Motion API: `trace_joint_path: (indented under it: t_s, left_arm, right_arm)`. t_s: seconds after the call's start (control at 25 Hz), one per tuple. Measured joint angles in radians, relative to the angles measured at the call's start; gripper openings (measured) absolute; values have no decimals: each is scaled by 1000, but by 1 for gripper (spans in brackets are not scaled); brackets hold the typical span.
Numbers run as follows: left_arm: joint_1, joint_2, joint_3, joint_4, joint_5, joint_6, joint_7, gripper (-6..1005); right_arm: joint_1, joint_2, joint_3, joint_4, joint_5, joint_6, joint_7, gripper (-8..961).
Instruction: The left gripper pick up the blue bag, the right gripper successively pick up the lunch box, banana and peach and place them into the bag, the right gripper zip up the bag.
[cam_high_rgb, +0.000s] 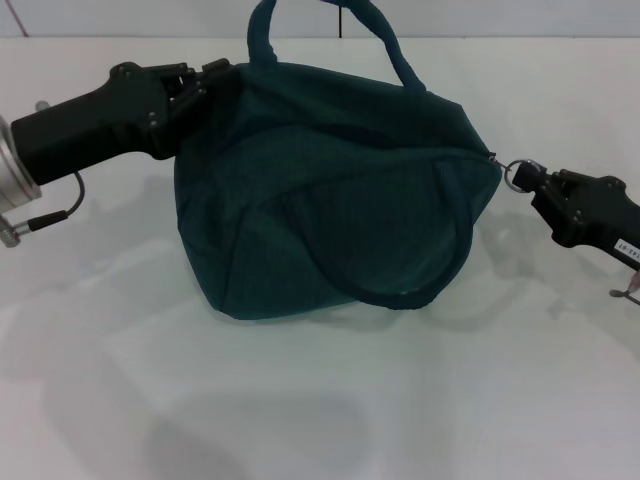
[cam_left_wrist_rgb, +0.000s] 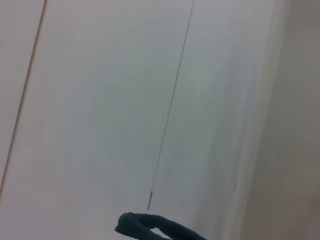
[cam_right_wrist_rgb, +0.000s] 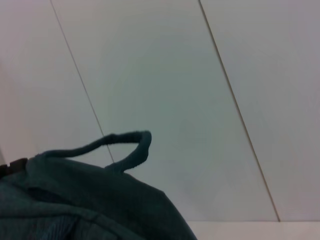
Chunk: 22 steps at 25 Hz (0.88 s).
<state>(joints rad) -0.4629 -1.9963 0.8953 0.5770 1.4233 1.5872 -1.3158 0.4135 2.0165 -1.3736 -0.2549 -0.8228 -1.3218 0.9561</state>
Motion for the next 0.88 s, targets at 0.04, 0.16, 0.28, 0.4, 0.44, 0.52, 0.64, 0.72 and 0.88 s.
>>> trace_joint_path:
  t_s: [0.04,0.16,0.28,0.4,0.44,0.52,0.64,0.72,0.88]
  left_arm:
    - [0,0,-1,0,0,0,-2,55]
    - [1,-1,-1,0,0,0,-8,55]
    - [3,-1,-1,-3,1,0,-8,55]
    - [4,-1,-1,-9,6,-1,-5,55]
    - [5,-1,-1,-9,7,-1,-5,55]
    - [6,-2,-1,-9,7,-1,-4,53]
    - [6,-3,-1,-9,8,-2,-5,49]
    - [8,-3,-1,-9,8,-3,-5,49]
    - [13,-3,-1,-9,8,-4,-5,49]
  right_arm:
    - [0,0,-1,2,0,-1,0,10]
    - [-16,3,19,5,7,-50,-5,10]
    - [-37,3,52,3,8,-120,-7,10]
    - [-44,-1,72,5,10,-134,-8,10]
    - [-43,-1,72,6,9,-125,-8,10]
    - [-36,-2,67,10,4,-86,-8,10]
    - [-29,0,45,10,-1,-25,-8,10]
    - [-24,1,26,10,-2,9,-8,10]
    - [-11,3,3,16,-3,65,-8,10]
